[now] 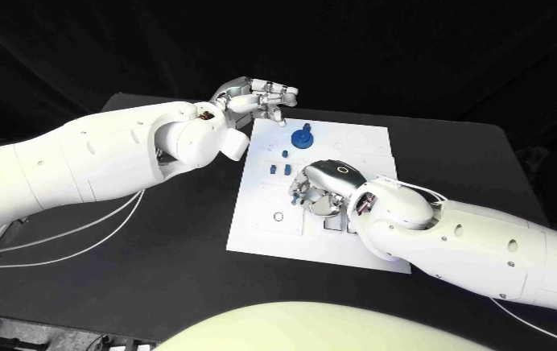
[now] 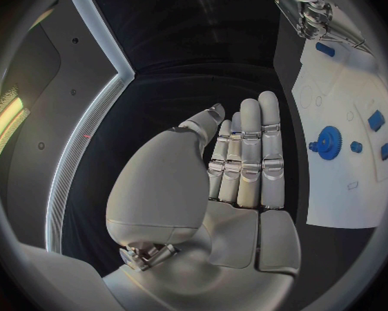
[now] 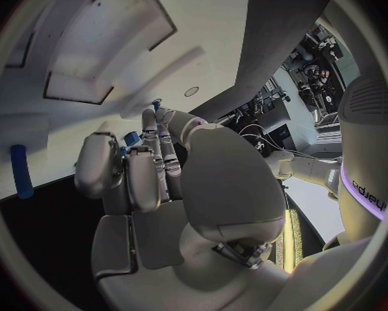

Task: Assemble the parts on the task board

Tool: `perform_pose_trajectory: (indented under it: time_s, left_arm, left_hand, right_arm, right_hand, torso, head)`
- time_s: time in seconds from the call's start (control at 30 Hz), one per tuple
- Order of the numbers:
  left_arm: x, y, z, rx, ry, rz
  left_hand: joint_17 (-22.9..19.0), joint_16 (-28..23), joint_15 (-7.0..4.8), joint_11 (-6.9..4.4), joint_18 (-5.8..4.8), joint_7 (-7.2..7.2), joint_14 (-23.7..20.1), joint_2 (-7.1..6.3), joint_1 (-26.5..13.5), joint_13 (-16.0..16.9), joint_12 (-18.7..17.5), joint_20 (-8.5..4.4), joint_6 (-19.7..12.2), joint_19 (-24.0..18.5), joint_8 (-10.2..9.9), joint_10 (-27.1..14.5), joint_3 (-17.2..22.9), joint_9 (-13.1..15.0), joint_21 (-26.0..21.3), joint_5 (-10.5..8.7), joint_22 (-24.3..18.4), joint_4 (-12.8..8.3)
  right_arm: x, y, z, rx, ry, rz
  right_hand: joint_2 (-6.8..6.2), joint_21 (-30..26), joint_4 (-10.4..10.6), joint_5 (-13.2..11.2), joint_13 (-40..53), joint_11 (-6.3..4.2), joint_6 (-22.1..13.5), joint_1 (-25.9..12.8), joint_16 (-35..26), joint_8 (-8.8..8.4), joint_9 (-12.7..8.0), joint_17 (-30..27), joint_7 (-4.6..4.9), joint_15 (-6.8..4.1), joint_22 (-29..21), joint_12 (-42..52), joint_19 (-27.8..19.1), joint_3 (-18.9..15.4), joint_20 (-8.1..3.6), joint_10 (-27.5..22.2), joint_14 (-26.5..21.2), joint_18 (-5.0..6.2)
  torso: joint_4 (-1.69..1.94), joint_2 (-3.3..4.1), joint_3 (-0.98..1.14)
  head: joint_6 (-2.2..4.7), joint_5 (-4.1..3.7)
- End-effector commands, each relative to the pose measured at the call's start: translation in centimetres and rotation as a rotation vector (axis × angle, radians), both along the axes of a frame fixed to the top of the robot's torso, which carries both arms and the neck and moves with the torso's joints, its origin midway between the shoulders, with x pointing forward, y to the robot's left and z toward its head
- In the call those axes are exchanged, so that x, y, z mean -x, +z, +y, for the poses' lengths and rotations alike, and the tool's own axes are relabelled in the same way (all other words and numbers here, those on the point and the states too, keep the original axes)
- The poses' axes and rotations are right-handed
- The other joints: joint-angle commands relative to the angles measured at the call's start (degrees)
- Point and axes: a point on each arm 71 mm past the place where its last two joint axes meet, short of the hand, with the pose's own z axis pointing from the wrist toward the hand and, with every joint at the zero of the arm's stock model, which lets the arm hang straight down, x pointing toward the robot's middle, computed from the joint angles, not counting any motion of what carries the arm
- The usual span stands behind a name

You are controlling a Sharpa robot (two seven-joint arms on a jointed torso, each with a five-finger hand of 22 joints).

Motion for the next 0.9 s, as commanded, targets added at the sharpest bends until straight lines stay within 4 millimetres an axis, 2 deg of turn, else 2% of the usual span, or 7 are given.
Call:
perform_pose_trajectory:
  time_s: [0.03, 0.4, 0.7, 0.77, 0.9]
  left_arm:
    - [0.08, 0.14, -0.24, 0.008, -0.021, -0.006]
    - [0.10, 0.13, -0.22, 0.007, -0.022, -0.004]
    - [0.11, 0.12, -0.25, 0.007, -0.024, -0.003]
    - [0.11, 0.12, -0.24, 0.006, -0.024, -0.003]
    - [0.10, 0.11, -0.20, 0.005, -0.023, -0.001]
  left_hand:
    - [-0.06, -0.24, 0.49, -0.11, 0.26, 0.04, -0.08, -0.06, -0.06, -0.08, 0.39, 0.13, -0.25, 0.24, -0.21, -0.45, -0.03, -0.07, -0.29, -0.01, -0.06, -0.12]
    - [-0.06, -0.24, 0.49, -0.11, 0.26, 0.04, -0.08, -0.06, -0.06, -0.08, 0.39, 0.13, -0.25, 0.24, -0.21, -0.45, -0.03, -0.07, -0.29, -0.01, -0.06, -0.12]
    - [-0.06, -0.24, 0.49, -0.11, 0.26, 0.04, -0.08, -0.06, -0.06, -0.08, 0.39, 0.13, -0.25, 0.24, -0.21, -0.45, -0.03, -0.07, -0.29, -0.01, -0.06, -0.12]
    - [-0.06, -0.24, 0.49, -0.11, 0.26, 0.04, -0.08, -0.06, -0.06, -0.08, 0.39, 0.13, -0.25, 0.24, -0.21, -0.45, -0.03, -0.07, -0.29, -0.01, -0.06, -0.12]
    - [-0.13, -0.23, 0.50, -0.13, 0.28, 0.01, -0.09, -0.04, -0.11, -0.08, 0.49, 0.16, -0.26, 0.25, -0.18, -0.49, -0.10, -0.05, -0.38, -0.04, -0.12, -0.12]
  right_arm:
    - [0.07, -0.21, 0.12, 0.027, 0.010, 0.004]
    - [0.01, -0.66, 0.22, 0.087, 0.014, 0.022]
    - [0.01, -0.81, 0.60, 0.100, 0.020, 0.016]
    - [0.00, -0.81, 0.64, 0.097, 0.020, 0.015]
    - [-0.05, -0.79, 0.63, 0.086, 0.020, 0.012]
  right_hand:
    - [-0.02, 0.27, -0.10, 0.36, -0.07, -0.29, 0.36, -0.39, 0.23, 0.23, 0.10, -0.02, 0.08, -0.20, 3.62, -0.26, 0.46, -0.28, -0.03, 0.06, 2.58, -1.10]
    - [-0.04, 0.09, -0.07, 0.33, -0.06, -0.32, 0.43, -0.65, 0.18, 0.25, 0.13, -0.11, 0.04, -0.22, 3.56, -0.32, 0.36, -0.48, -0.02, 0.16, 2.56, -1.06]
    - [-0.40, -0.81, -0.03, 0.14, -0.14, -0.22, -0.01, -1.39, -0.10, -0.09, 0.04, -0.54, 0.12, -0.15, 3.17, -0.80, -0.15, -1.08, 0.03, -0.16, 2.45, -0.87]
    - [-0.70, -1.18, 0.12, 0.20, -0.31, 0.02, -0.80, -1.95, -0.12, -0.59, -0.16, -0.57, 0.40, 0.05, 3.02, -1.32, -0.35, -1.39, 0.13, -0.84, 2.43, -0.82]
    - [-1.97, -2.07, 0.79, 0.95, -1.25, 1.19, -3.14, -3.80, -0.08, -2.08, -0.80, -0.60, 1.24, 1.00, 2.69, -3.55, -0.78, -2.59, 0.77, -4.24, 2.39, -0.75]
  torso:
    - [0.00, 0.00, -0.02]
    - [0.01, -0.01, 0.01]
    - [-0.01, 0.01, 0.02]
    - [-0.01, 0.02, 0.02]
    - [-0.03, -0.02, 0.01]
  head:
    - [-0.08, 0.00]
    - [-0.46, -0.02]
    - [-0.44, -0.09]
    - [-0.45, -0.07]
    - [-0.48, -0.09]
